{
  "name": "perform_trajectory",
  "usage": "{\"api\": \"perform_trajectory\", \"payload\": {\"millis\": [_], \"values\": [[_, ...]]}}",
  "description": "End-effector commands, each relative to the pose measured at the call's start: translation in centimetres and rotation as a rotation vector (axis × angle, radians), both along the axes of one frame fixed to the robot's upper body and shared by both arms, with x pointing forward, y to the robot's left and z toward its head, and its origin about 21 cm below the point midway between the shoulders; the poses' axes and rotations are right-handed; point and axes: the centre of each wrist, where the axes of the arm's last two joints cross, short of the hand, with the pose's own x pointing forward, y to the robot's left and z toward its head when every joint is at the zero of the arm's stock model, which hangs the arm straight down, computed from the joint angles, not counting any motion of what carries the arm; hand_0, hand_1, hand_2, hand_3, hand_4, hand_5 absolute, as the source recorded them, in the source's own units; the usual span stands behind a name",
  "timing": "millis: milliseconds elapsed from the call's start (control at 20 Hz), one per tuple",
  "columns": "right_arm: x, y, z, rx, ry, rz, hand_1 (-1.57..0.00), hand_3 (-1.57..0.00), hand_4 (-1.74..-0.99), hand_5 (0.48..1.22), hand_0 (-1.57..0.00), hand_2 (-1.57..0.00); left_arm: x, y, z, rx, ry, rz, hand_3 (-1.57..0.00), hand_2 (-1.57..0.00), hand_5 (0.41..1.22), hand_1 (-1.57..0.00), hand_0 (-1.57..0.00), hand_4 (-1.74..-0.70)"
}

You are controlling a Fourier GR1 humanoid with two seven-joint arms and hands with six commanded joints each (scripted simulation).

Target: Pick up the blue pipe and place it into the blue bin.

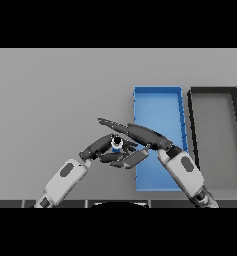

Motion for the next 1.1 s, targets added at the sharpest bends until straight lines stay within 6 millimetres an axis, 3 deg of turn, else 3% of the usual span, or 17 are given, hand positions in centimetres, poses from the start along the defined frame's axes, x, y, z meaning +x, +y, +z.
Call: {"api": "perform_trajectory", "payload": {"millis": [0, 150, 200, 250, 350, 400, 450, 500, 600, 750, 850, 950, 1050], "values": [[0.3, 0.3, 0.0, -0.007, 0.007, 0.012, 0.00, 0.00, -1.223, 0.512, 0.00, -0.01, 0.3, 0.0, 0.1, 0.013, -0.005, 0.006, -1.51, -1.57, 1.221, -1.57, -1.57, -1.73], [1.3, 1.5, 0.1, -0.025, 0.021, 0.047, -0.04, -0.01, -1.241, 0.516, -0.01, -0.07, 0.8, -0.1, 0.3, 0.006, 0.013, -0.015, -1.47, -1.57, 1.221, -1.57, -1.57, -1.72], [1.6, 1.7, 0.0, -0.034, 0.021, 0.069, -0.08, -0.04, -1.268, 0.519, -0.05, -0.11, 0.5, 0.0, 0.4, -0.009, 0.012, -0.036, -1.40, -1.57, 1.221, -1.57, -1.57, -1.72], [1.7, 1.8, 0.2, -0.045, 0.020, 0.077, -0.17, -0.11, -1.308, 0.523, -0.14, -0.19, 0.7, 0.0, 0.7, -0.004, -0.042, -0.038, -1.15, -1.37, 1.221, -1.39, -1.50, -1.63], [2.0, 2.5, 0.2, -0.057, 0.018, 0.099, -0.50, -0.37, -1.390, 0.538, -0.48, -0.50, 0.6, -0.1, 0.7, 0.151, -0.078, -0.003, -0.74, -0.87, 1.221, -0.90, -0.99, -1.59], [1.9, 2.7, 0.2, -0.050, 0.016, 0.120, -0.71, -0.56, -1.453, 0.551, -0.70, -0.71, 0.3, 0.1, 0.7, 0.141, -0.094, 0.008, -0.67, -0.80, 1.221, -0.83, -0.88, -1.61], [1.8, 3.0, 0.1, -0.051, 0.030, 0.142, -0.89, -0.70, -1.503, 0.573, -0.87, -0.89, 0.3, 0.1, 1.0, 0.121, -0.109, 0.010, -0.66, -0.85, 1.221, -0.87, -0.89, -1.64], [1.7, 3.1, -0.1, -0.041, 0.055, 0.146, -1.02, -0.83, -1.541, 0.604, -1.01, -1.02, 0.2, -0.2, 1.1, 0.073, -0.098, 0.009, -0.62, -0.99, 1.192, -1.01, -1.03, -1.66], [1.5, 3.5, -0.2, -0.018, 0.087, 0.142, -1.22, -1.10, -1.492, 0.706, -1.21, -1.22, -0.1, -0.1, 0.7, -0.008, -0.059, 0.006, -0.52, -1.20, 1.203, -1.21, -1.22, -1.69], [1.3, 3.6, -0.3, 0.009, 0.050, 0.123, -1.39, -1.33, -1.458, 0.957, -1.39, -1.39, -0.3, 0.1, 0.5, -0.037, -0.041, -0.005, -0.55, -1.38, 1.212, -1.39, -1.39, -1.71], [1.2, 3.6, -0.1, 0.015, 0.010, 0.125, -1.46, -1.42, -1.459, 1.052, -1.45, -1.46, 0.2, 0.0, 0.7, -0.023, -0.054, -0.001, -0.59, -1.45, 1.215, -1.45, -1.46, -1.72], [1.0, 3.4, -0.4, 0.016, 0.000, 0.127, -1.50, -1.47, -1.469, 1.113, -1.50, -1.50, 0.3, -0.3, 0.7, 0.009, -0.077, 0.000, -0.53, -1.49, 1.217, -1.45, -1.50, -1.73], [0.9, 3.7, -0.4, 0.014, 0.023, 0.136, -1.52, -1.51, -1.473, 1.152, -1.52, -1.52, 0.4, 0.0, 0.6, 0.009, -0.095, -0.005, -0.51, -1.52, 1.219, -1.36, -1.50, -1.73]]}}
